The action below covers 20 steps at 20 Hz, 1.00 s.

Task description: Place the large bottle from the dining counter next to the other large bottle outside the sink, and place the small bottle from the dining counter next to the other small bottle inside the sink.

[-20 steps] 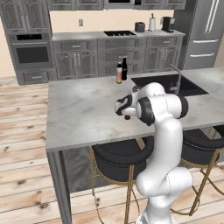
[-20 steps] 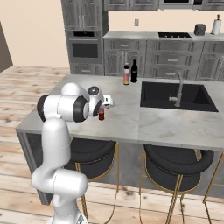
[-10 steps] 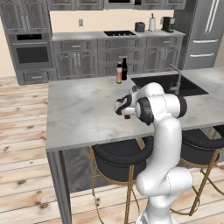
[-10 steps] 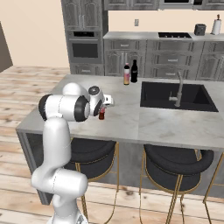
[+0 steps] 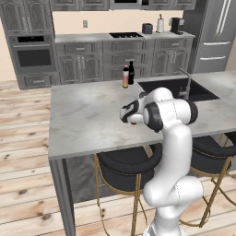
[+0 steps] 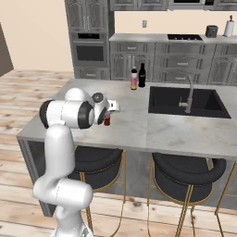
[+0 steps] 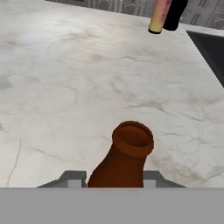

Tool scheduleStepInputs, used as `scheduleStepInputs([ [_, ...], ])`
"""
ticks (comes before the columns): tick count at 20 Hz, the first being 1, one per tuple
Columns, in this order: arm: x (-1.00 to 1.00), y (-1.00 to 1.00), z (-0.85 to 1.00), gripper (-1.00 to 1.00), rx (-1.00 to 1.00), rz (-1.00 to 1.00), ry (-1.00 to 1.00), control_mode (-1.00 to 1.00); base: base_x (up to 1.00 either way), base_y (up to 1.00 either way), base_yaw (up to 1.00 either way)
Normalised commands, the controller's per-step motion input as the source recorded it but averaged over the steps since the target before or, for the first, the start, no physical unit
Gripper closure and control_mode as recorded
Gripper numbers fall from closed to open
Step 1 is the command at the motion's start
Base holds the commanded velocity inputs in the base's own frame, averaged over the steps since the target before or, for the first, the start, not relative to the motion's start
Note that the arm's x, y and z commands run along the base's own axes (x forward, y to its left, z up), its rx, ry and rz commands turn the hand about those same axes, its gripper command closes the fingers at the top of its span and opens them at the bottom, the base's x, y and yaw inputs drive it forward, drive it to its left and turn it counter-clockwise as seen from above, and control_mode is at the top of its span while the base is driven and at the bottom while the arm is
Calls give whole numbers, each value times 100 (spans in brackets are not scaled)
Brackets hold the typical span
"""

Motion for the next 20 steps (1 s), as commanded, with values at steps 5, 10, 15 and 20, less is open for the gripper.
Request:
scheduleStepInputs([
  [5, -44, 0, 18, 100, 0, 0, -14, -100, 0, 0, 0],
  [10, -32, 0, 18, 100, 0, 0, -10, -100, 0, 0, 0],
  [15, -11, 0, 2, 100, 0, 0, -4, -100, 0, 0, 0],
  [20, -1, 0, 0, 100, 0, 0, -1, -100, 0, 0, 0],
])
